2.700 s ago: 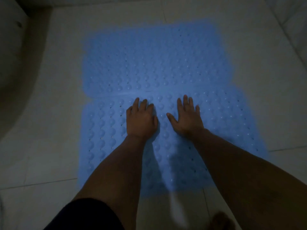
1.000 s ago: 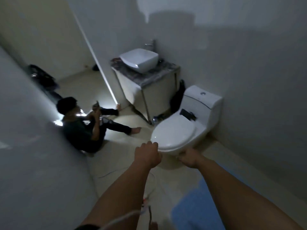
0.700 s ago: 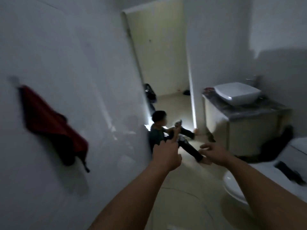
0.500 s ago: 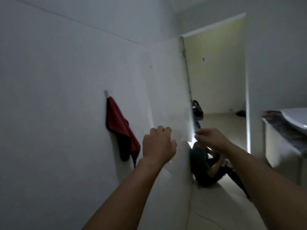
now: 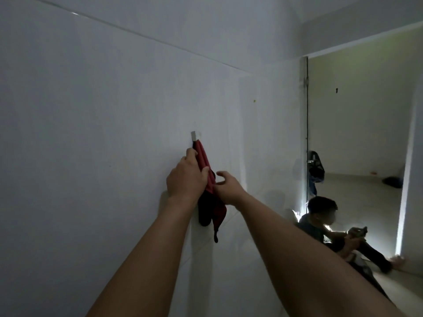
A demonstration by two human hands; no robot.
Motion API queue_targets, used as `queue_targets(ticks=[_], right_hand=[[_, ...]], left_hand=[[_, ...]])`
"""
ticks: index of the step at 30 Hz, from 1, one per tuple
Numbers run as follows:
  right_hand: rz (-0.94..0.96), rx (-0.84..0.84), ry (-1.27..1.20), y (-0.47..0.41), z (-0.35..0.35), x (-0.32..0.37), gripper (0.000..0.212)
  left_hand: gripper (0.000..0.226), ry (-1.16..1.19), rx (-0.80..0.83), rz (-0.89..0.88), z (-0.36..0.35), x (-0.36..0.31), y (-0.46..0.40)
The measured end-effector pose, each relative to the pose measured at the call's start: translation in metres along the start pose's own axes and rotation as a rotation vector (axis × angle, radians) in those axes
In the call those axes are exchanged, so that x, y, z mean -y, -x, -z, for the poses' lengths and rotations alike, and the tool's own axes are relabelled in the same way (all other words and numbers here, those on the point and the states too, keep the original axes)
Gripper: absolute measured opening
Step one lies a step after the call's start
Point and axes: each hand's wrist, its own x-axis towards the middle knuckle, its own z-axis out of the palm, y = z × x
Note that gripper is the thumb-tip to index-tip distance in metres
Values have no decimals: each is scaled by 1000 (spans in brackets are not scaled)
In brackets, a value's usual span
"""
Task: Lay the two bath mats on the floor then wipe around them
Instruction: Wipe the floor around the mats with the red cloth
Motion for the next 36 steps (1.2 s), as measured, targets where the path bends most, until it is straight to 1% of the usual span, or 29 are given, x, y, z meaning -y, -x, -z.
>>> queue_targets(ticks=[1, 2, 4, 6, 7, 9, 11, 13, 15, 16, 18, 19, 22, 23, 25, 26, 27, 29, 30, 31, 33, 36], right_hand=[[-7, 20, -25, -1, -11, -2, 64], [-11, 25, -52, -2, -19, -3, 60], [-8, -16, -116, -6, -26, -3, 35], [38, -105, -127, -8, -17, 3, 11], [68, -156, -117, -9, -6, 6, 4], [131, -257, -129, -8, 18, 18, 8], [170, -335, -150, -1, 54, 26, 5], [190, -386, -140, 8, 95, 25, 7], [176, -464, -141, 24, 136, 16, 13], [164, -520, -140, 34, 157, 8, 15], [133, -645, -124, 62, 198, -13, 15], [103, -705, -102, 78, 217, -24, 15], [-7, -909, -23, 147, 279, -69, 17], [-55, -966, 18, 173, 295, -82, 18], [-158, -1065, 131, 227, 321, -108, 19], [-234, -1137, 185, 259, 333, -121, 21], [-322, -1199, 242, 294, 341, -132, 23], [-519, -1295, 303, 356, 348, -151, 35], [-599, -1329, 287, 388, 345, -161, 39], [-657, -1356, 225, 414, 338, -168, 44], [-724, -1484, 37, 464, 307, -184, 57], [-807, -1814, -226, 511, 243, -204, 69]], left_hand=[[48, 49, 0, 34, -6, -2, -2], [46, 111, -4, 80, -10, -3, -4], [45, 246, -42, 161, -15, -4, -9], [54, 353, -84, 169, -12, -7, -14], [57, 386, -89, 148, -11, -8, -17], [56, 438, -88, 135, -5, -12, -23], [47, 548, -81, 173, -5, -26, -28], [36, 738, -39, 188, -17, -51, -30], [31, 949, 66, 233, -35, -84, -28], [26, 1061, 141, 278, -48, -101, -25], [19, 1295, 377, 383, -79, -138, -11], [27, 1360, 517, 412, -96, -158, 1], [54, 1328, 1017, 375, -150, -234, 54], [59, 1315, 1225, 368, -166, -257, 75], [58, 1269, 1652, 283, -181, -299, 120], [54, 1210, 1833, 184, -188, -321, 145], [48, 1138, 1962, 67, -190, -341, 171], [46, 967, 2122, -192, -190, -373, 213], [44, 881, 2189, -288, -191, -386, 234], [39, 845, 2235, -334, -193, -395, 251], [39, 804, 2330, -349, -194, -408, 286], [27, 757, 2445, -391, -200, -413, 333]])
